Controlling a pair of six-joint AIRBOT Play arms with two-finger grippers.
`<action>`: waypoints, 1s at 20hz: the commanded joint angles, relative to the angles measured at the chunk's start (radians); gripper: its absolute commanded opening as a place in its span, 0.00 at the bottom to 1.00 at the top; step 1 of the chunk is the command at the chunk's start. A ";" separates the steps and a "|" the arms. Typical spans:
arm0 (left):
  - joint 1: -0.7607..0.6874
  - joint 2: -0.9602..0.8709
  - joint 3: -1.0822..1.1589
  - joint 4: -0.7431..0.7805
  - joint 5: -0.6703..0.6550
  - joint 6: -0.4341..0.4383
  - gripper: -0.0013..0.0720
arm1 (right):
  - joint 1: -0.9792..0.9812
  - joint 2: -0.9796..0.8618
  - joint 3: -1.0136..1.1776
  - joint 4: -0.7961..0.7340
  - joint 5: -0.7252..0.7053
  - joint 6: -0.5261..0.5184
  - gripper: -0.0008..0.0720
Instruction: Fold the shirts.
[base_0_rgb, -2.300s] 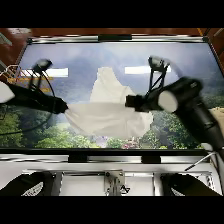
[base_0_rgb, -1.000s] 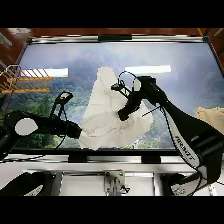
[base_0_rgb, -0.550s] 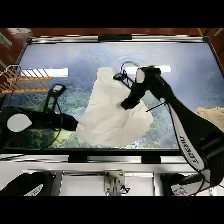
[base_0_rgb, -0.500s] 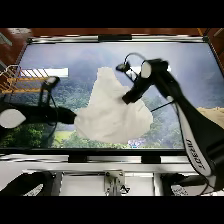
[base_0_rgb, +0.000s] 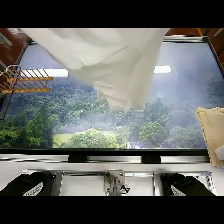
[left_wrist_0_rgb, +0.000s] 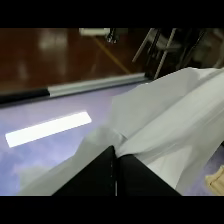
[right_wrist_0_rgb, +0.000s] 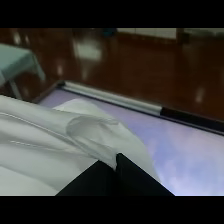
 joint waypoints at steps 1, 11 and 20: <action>0.007 -0.019 0.145 -0.001 -0.008 0.018 0.08 | -0.002 0.123 0.026 0.008 0.132 0.175 0.12; -0.003 -0.383 -0.009 0.029 -0.497 0.029 0.08 | -0.002 0.076 -0.520 0.029 0.406 0.307 0.12; -0.103 -0.394 -0.724 -0.081 -0.064 -0.106 0.12 | -0.002 -0.063 -0.879 0.153 -0.019 0.305 0.12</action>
